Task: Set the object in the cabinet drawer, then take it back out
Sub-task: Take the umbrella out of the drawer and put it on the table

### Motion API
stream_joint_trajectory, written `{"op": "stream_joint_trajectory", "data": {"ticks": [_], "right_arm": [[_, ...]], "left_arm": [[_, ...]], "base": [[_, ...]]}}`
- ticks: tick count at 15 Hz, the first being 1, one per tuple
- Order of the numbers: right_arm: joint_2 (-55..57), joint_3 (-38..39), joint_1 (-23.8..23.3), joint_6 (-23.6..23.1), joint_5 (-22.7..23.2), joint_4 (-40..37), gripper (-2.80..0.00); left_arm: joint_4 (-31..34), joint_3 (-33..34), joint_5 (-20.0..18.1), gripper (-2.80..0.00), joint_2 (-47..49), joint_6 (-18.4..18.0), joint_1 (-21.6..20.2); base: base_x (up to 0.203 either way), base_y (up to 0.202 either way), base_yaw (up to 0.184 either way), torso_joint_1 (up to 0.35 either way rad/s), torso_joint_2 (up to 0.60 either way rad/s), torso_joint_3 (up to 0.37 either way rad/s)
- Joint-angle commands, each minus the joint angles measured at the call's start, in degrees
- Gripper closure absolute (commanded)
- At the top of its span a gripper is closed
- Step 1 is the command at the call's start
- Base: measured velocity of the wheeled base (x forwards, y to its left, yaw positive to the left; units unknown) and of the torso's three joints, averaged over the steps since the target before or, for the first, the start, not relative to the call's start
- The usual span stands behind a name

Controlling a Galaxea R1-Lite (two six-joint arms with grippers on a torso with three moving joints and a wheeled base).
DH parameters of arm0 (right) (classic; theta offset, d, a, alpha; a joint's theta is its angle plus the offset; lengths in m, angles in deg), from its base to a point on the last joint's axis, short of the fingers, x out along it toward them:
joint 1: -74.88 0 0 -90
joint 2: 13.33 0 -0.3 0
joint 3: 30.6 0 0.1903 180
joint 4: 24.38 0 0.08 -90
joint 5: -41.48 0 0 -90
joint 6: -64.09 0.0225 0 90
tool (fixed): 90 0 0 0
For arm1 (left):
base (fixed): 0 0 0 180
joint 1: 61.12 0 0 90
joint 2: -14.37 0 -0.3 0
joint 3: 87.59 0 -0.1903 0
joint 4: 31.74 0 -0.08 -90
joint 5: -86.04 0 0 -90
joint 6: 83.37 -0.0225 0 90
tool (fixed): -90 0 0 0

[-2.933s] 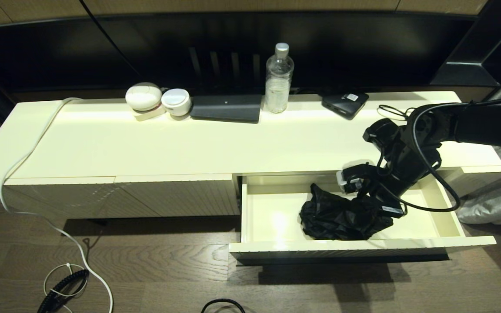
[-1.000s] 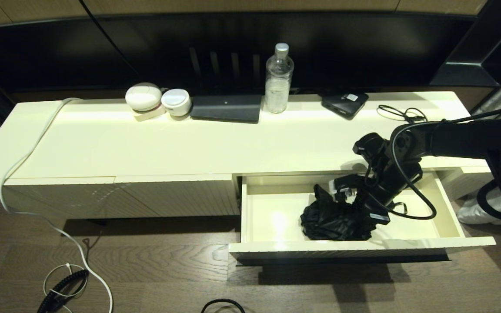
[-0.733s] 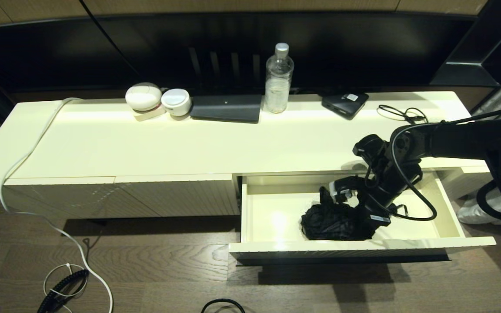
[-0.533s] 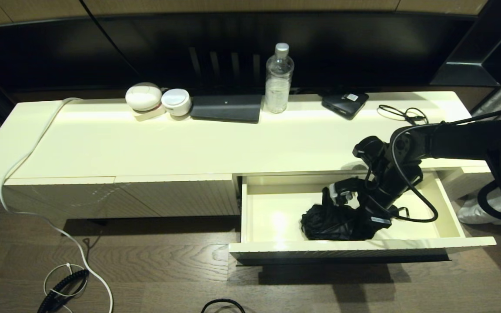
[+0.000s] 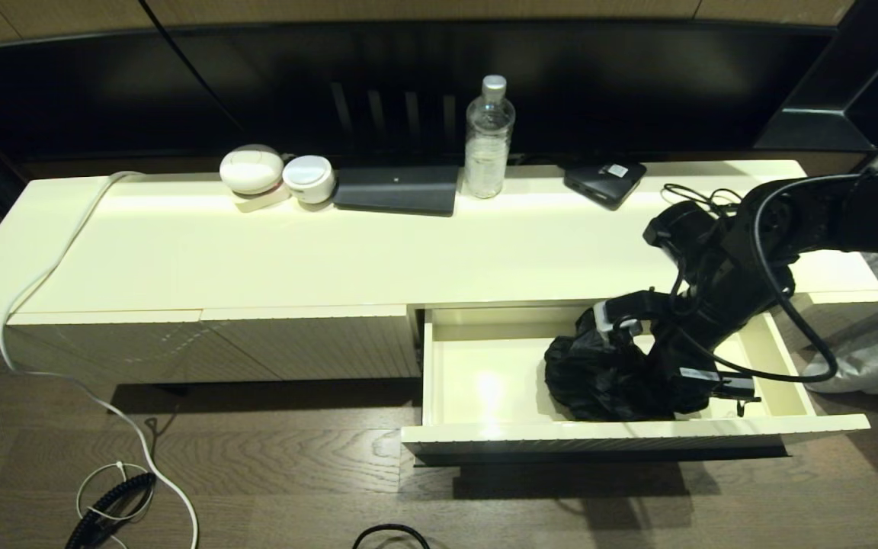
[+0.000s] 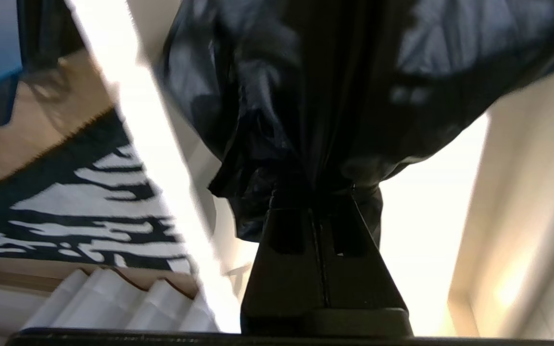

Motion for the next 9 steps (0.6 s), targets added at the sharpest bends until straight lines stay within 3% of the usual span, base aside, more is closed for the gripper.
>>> {"op": "stream_joint_trajectory", "data": {"ticks": [1, 9], "right_arm": [[-7.6, 3.3, 0.6, -0.3, -0.8, -0.1, 0.00], [-21.8, 7.6, 1.3, -0.4, -3.8, 0.0, 0.00]], "left_arm": [[0.0, 0.0, 0.0, 0.00, -0.1, 0.0, 0.0], [0.0, 0.0, 0.0, 0.00, -0.1, 0.0, 0.0]], "base": [[0.000, 0.000, 0.000, 0.000, 0.00, 0.000], [0.000, 0.000, 0.000, 0.000, 0.00, 0.000]]}}
